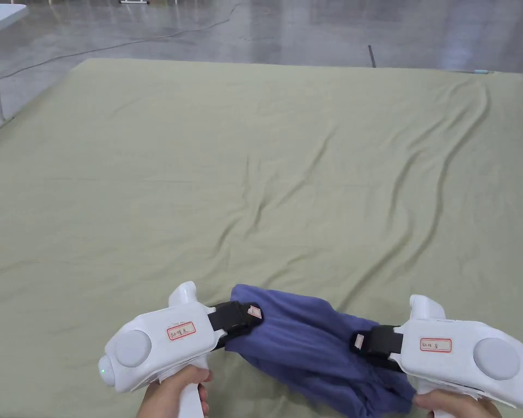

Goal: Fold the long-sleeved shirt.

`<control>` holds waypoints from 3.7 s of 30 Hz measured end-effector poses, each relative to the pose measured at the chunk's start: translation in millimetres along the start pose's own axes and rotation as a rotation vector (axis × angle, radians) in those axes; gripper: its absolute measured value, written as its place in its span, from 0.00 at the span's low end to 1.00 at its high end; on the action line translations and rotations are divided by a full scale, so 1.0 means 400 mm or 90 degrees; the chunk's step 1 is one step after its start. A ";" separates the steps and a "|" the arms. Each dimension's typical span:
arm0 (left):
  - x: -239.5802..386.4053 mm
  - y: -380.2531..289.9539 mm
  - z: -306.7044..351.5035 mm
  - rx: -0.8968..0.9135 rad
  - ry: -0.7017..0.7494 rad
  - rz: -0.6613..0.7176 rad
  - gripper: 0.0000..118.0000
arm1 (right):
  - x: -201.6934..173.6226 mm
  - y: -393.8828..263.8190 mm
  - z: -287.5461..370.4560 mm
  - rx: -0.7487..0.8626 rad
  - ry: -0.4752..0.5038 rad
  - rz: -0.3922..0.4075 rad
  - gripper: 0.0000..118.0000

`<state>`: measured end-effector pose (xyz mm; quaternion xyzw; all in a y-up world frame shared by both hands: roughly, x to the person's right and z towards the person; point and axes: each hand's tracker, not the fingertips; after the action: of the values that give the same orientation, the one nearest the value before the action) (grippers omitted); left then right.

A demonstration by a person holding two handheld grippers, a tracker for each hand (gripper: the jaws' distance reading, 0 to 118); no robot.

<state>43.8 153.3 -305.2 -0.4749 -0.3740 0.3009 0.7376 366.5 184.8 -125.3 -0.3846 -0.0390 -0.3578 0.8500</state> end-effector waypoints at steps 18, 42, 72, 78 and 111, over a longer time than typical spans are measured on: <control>-0.381 0.388 0.476 0.107 0.117 -0.038 0.12 | -0.406 0.003 -0.131 0.084 -0.053 0.298 0.02; 0.123 0.217 0.427 0.300 0.219 -0.312 0.00 | -0.374 0.073 0.082 0.212 -0.095 0.300 0.02; 0.395 -0.123 0.148 0.412 0.251 -0.553 0.00 | -0.161 0.014 0.359 0.549 -0.320 0.334 0.02; 0.398 -0.125 0.147 0.430 0.276 -0.555 0.11 | -0.181 0.013 0.343 0.552 -0.318 0.352 0.11; 0.352 -0.110 0.142 0.451 0.262 -0.527 1.00 | -0.174 0.005 0.305 0.558 -0.331 0.366 1.00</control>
<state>76.3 276.7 -211.9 -0.0626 -0.2539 -0.0041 0.9652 341.9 309.2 -64.6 -0.0672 -0.2846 0.0430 0.9553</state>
